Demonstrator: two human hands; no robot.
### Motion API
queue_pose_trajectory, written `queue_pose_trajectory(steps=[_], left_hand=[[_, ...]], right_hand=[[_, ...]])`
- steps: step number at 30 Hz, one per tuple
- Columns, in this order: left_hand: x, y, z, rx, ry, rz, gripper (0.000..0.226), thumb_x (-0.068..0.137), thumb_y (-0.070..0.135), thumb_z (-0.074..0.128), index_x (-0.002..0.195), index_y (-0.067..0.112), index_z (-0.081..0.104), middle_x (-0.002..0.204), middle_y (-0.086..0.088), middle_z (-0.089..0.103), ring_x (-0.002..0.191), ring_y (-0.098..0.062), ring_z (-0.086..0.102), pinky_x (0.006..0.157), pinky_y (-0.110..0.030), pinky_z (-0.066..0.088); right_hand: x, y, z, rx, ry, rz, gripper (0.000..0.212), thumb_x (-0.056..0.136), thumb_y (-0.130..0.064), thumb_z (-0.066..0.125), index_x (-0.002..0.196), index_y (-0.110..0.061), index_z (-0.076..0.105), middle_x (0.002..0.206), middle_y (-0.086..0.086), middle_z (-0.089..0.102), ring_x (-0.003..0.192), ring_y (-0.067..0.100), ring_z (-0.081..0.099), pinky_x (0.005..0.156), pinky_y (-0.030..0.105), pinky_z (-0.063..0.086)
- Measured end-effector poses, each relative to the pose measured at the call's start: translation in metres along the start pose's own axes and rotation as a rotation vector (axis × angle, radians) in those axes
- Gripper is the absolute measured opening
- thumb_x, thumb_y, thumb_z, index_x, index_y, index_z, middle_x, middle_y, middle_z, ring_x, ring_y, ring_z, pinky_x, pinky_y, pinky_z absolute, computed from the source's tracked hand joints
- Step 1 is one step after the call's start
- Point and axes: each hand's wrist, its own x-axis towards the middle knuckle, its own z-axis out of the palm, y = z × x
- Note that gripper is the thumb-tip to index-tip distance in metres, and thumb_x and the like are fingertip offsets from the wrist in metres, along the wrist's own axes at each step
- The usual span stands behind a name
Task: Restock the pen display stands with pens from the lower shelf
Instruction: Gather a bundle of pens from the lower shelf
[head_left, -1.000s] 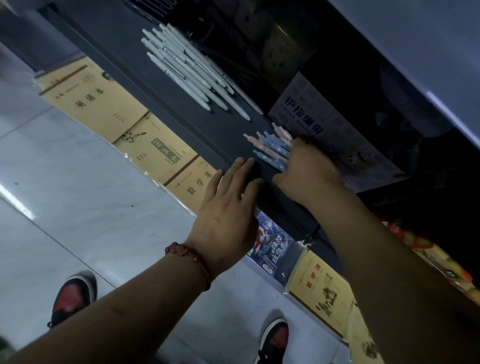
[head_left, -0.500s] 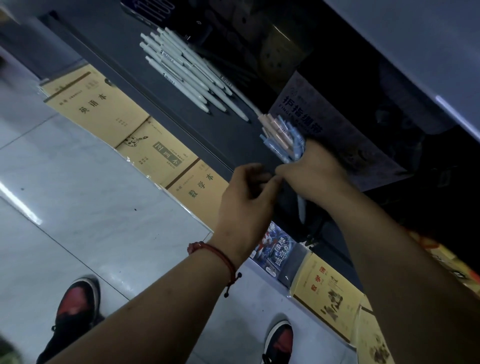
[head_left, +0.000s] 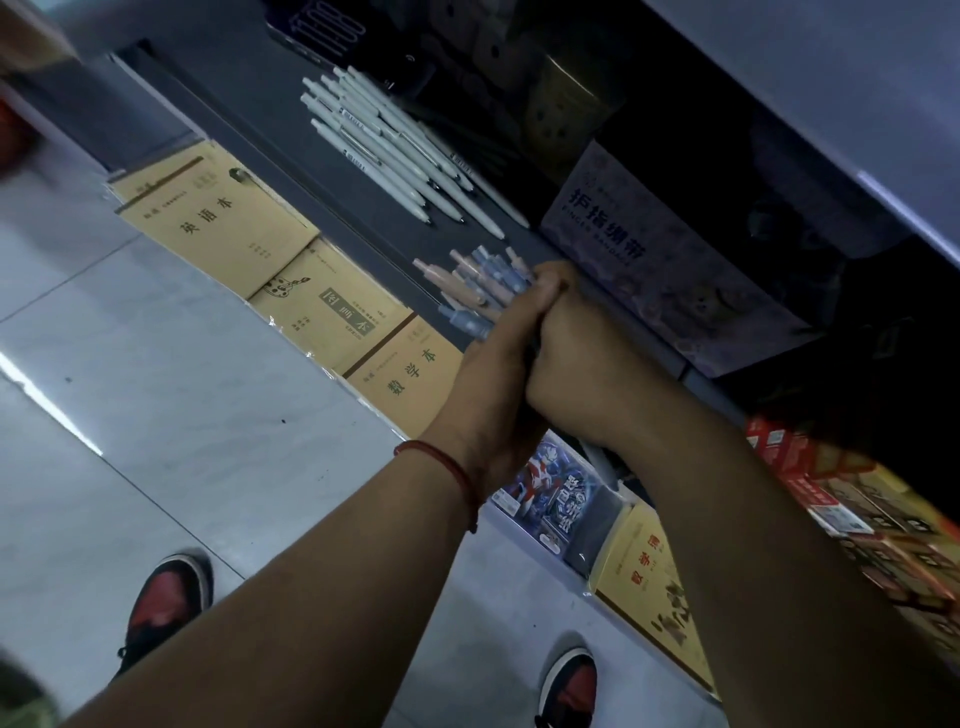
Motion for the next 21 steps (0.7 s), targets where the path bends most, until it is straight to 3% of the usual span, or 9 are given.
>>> queue_pose_trajectory(steps=[3,5,7,9,12,15,18,19,21], left_hand=[[-0.003,-0.007,0.000,-0.047,0.018,0.008,0.030,0.099,0.043,0.064,0.115,0.017,0.066,0.095,-0.009,0.067,0.090,-0.024,0.067,0.088,-0.042,0.055],[-0.008,-0.012,0.004,-0.035,0.015,-0.002,0.025,0.101,0.044,0.060,0.108,0.020,0.065,0.083,-0.005,0.065,0.078,-0.019,0.066,0.076,-0.035,0.056],[-0.011,-0.019,0.005,-0.038,0.021,-0.008,0.033,0.101,0.046,0.059,0.119,0.019,0.064,0.085,-0.005,0.068,0.080,-0.020,0.067,0.074,-0.034,0.057],[-0.013,-0.027,0.004,-0.037,0.031,0.005,0.050,0.097,0.050,0.063,0.130,0.012,0.063,0.100,-0.006,0.073,0.097,-0.023,0.069,0.087,-0.041,0.059],[-0.020,-0.039,0.004,-0.083,0.066,0.025,0.062,0.092,0.050,0.069,0.140,0.012,0.063,0.133,-0.011,0.070,0.127,-0.027,0.064,0.110,-0.049,0.051],[-0.036,-0.049,0.011,-0.126,0.012,0.087,0.037,0.098,0.043,0.063,0.119,0.014,0.072,0.134,-0.011,0.069,0.128,-0.031,0.064,0.110,-0.053,0.050],[-0.059,-0.056,0.018,-0.100,-0.040,0.153,0.029,0.101,0.038,0.059,0.107,0.012,0.071,0.121,-0.012,0.071,0.123,-0.032,0.065,0.112,-0.052,0.048],[-0.071,-0.059,0.022,-0.084,-0.047,0.176,0.029,0.101,0.038,0.059,0.107,0.011,0.071,0.122,-0.013,0.069,0.122,-0.032,0.064,0.113,-0.051,0.047],[-0.100,-0.069,0.029,-0.063,-0.064,0.188,0.030,0.099,0.037,0.061,0.103,0.011,0.076,0.124,-0.015,0.070,0.123,-0.034,0.065,0.113,-0.051,0.047]], right_hand=[[-0.012,-0.003,-0.001,-0.121,0.018,-0.027,0.090,0.096,-0.012,0.060,0.161,-0.014,-0.003,0.134,0.013,0.059,0.113,0.029,0.061,0.078,0.030,0.040],[-0.020,-0.002,-0.001,-0.178,0.017,-0.030,0.103,0.095,-0.012,0.061,0.160,-0.015,-0.020,0.127,0.013,0.062,0.094,0.024,0.061,0.068,0.029,0.039],[-0.027,0.002,-0.001,-0.193,-0.007,-0.045,0.108,0.095,-0.012,0.061,0.157,-0.018,-0.027,0.122,0.012,0.062,0.082,0.018,0.055,0.058,0.026,0.038],[-0.034,0.008,-0.002,-0.138,-0.061,-0.048,0.111,0.095,-0.012,0.063,0.156,-0.023,-0.030,0.138,0.013,0.056,0.099,0.022,0.061,0.077,0.034,0.054],[-0.049,0.019,-0.004,-0.094,-0.150,-0.093,0.113,0.095,-0.020,0.068,0.158,-0.028,-0.025,0.160,0.012,0.037,0.132,0.029,0.052,0.106,0.047,0.048],[-0.069,0.030,-0.001,-0.113,-0.031,-0.138,0.109,0.094,-0.024,0.070,0.161,-0.027,-0.015,0.164,0.011,0.020,0.135,0.030,0.047,0.106,0.042,0.047],[-0.106,0.036,0.005,-0.209,0.223,-0.242,0.083,0.094,-0.033,0.067,0.159,-0.019,0.018,0.146,0.006,0.026,0.123,0.026,0.044,0.095,0.032,0.043],[-0.122,0.036,0.007,-0.328,0.323,-0.289,0.071,0.094,-0.039,0.064,0.153,-0.018,0.030,0.135,0.007,0.033,0.119,0.025,0.039,0.097,0.034,0.040],[-0.156,0.038,0.011,-0.514,0.450,-0.327,0.067,0.093,-0.049,0.055,0.149,-0.017,0.037,0.125,0.005,0.039,0.117,0.025,0.032,0.103,0.037,0.033]])
